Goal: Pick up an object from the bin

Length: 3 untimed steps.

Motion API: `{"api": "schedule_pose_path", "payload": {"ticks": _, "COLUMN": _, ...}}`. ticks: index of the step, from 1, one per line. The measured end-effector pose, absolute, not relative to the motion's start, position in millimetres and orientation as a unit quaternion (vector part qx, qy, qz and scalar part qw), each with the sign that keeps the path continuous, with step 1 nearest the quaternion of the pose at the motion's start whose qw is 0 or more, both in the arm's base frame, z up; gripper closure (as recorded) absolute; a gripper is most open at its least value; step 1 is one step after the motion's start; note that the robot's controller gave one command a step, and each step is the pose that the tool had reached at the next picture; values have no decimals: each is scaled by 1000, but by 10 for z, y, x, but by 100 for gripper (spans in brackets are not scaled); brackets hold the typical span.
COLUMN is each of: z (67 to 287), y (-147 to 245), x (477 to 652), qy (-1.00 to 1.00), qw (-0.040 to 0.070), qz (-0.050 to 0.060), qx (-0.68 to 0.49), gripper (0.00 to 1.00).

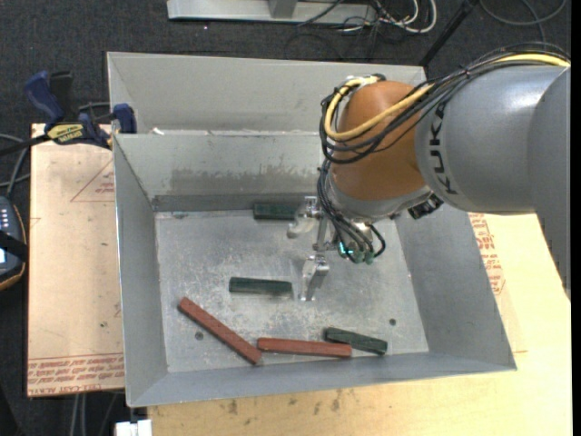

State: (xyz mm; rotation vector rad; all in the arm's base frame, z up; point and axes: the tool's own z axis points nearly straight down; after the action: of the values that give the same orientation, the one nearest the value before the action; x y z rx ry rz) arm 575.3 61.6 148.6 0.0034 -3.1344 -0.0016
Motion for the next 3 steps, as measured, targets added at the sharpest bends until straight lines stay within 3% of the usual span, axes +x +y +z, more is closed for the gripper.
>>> {"api": "schedule_pose_path", "payload": {"ticks": 1, "z": 1528, "y": 614, "x": 5772, "qy": -1000, "qw": 0, "qz": -1, "qx": 0, "gripper": 0}}
{"api": "schedule_pose_path", "payload": {"ticks": 2, "z": 841, "y": 938, "x": 5748, "qy": -1000, "qw": -10, "qz": -1, "qx": 13, "gripper": 100}}
{"api": "schedule_pose_path", "payload": {"ticks": 3, "z": 841, "y": 941, "x": 5754, "qy": -1000, "qw": -12, "qz": -2, "qx": 12, "gripper": 100}}
